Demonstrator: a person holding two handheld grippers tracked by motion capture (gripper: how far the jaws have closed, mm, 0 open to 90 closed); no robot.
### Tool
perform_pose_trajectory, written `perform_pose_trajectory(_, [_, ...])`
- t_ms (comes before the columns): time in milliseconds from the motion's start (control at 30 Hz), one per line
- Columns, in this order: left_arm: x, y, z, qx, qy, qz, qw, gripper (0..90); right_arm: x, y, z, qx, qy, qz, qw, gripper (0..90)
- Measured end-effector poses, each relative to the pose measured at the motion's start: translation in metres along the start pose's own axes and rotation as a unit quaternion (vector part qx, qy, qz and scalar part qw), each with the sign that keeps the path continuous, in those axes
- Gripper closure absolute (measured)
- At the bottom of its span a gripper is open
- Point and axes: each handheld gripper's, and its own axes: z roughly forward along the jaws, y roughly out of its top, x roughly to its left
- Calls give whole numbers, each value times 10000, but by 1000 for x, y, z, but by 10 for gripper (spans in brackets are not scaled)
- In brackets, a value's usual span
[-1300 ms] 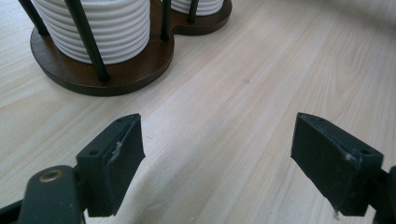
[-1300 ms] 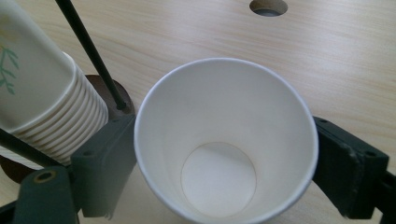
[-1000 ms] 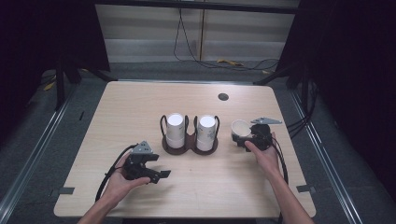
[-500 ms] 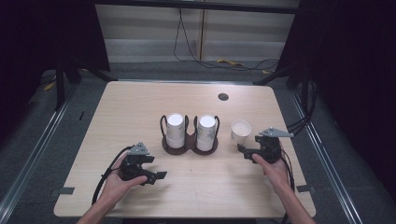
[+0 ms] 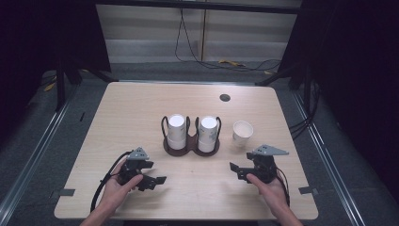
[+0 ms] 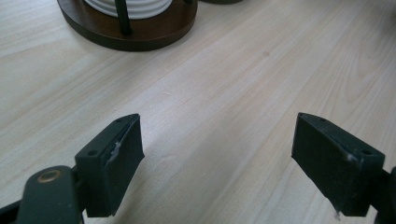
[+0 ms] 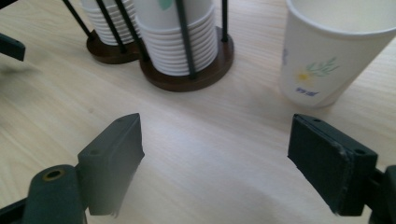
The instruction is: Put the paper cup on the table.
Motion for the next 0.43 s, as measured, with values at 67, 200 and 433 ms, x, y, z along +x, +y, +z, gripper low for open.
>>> perform_pose_trajectory(67, [1, -1, -2, -56, -39, -36, 10000, 165, 11, -11, 5, -7, 108, -7, 9999, 185])
perform_pose_trajectory(200, [3, -3, -3, -163, 14, -76, 9998, 164, 16, -16, 17, 239, 105, -225, 9994, 191])
perform_pose_trajectory(433, [2, -7, -3, -121, 61, 37, 9999, 164, 14, -19, 20, 202, -103, -332, 9992, 168])
